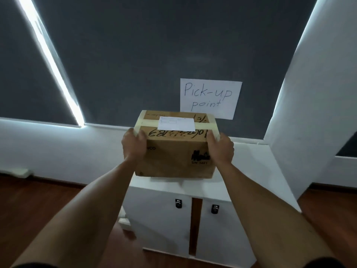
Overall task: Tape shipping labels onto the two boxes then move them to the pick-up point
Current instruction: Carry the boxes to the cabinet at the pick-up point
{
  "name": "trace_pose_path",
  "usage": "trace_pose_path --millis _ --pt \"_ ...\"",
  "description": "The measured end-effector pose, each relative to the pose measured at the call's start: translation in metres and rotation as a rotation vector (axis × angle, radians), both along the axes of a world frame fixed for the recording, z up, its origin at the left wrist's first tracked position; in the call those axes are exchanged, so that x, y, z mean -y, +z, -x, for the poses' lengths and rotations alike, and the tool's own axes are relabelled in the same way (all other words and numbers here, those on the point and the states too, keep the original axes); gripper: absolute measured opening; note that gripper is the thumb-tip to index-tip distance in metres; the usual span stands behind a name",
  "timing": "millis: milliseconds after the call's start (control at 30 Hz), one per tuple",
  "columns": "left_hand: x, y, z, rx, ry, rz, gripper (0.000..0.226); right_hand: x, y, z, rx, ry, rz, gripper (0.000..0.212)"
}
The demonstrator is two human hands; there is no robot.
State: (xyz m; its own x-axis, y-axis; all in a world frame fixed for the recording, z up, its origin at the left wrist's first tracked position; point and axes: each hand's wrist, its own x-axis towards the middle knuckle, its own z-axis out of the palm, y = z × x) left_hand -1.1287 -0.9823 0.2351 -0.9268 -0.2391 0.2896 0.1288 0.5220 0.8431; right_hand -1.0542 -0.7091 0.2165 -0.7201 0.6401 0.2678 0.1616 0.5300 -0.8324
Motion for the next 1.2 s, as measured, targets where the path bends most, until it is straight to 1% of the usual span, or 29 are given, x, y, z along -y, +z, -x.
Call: trace_pose_path --millis 167,367,600,767,967,1200 --pt "0.042 -0.008 0.065 0.028 -0.082 0.004 0.032 0.049 -0.005 0.044 -0.028 -0.071 0.003 0.046" --pt "0.076 -0.026 0.112 0.060 -0.128 -0.040 0.023 0.090 -0.019 0.082 -0.024 -0.102 0.008 0.043" --pt "0.088 -0.043 0.141 0.058 -0.170 -0.033 0.023 0.102 -0.031 0.101 0.009 -0.098 -0.021 0.044" --pt "0.092 -0.058 0.159 0.053 -0.194 -0.049 0.024 0.103 -0.034 0.115 -0.010 -0.103 -0.012 0.046" --pt "0.085 -0.055 0.174 0.047 -0.206 -0.081 0.028 0.102 -0.036 0.133 -0.011 -0.116 0.032 0.051" --pt "0.077 -0.054 0.188 0.073 -0.211 -0.153 0.029 0.099 -0.033 0.148 -0.034 -0.113 0.060 0.048"
